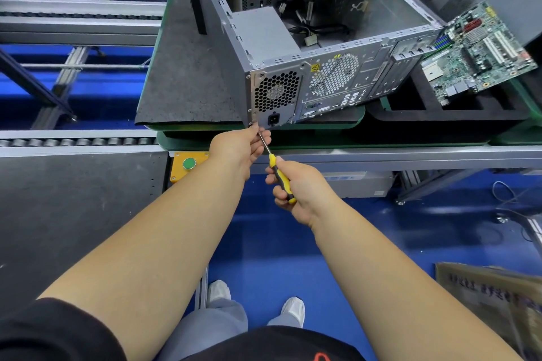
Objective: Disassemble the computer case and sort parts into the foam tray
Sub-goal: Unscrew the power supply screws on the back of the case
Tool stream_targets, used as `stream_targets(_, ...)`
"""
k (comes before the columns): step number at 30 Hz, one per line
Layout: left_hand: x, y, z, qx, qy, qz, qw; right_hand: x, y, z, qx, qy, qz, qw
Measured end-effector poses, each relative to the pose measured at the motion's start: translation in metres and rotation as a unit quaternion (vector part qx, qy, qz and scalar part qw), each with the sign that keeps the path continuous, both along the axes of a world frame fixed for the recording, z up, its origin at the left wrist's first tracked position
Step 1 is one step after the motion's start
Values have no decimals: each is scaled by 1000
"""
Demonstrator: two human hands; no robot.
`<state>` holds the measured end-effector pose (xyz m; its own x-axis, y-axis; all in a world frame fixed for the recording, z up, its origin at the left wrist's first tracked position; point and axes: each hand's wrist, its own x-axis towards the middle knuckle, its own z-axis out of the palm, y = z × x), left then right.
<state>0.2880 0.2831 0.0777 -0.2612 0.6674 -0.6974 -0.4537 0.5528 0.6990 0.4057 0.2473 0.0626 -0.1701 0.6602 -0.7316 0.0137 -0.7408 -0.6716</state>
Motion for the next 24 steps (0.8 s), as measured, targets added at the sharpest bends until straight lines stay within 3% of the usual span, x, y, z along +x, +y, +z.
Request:
stream_targets(6,1,-1,-2,7,5,3,1000,-4,-1,-6,121,-87,42,988)
stream_targets(11,2,-1,3,3,10,-3,1000,-8,-2,-7,153,-160,41,974)
stream_targets(15,2,0,3,4,13,-4,1000,-11,-3,-7,230,-249,81,937)
stream_targets(19,3,0,0,13,9,3,1000,-13,-2,-1,148,-177,84,969)
stream_targets(21,3,0,0,16,6,11,1000,-11,-2,2,62,-71,43,995)
stream_targets(24,3,2,-2,13,9,16,1000,-4,-3,3,9,51,-1,999)
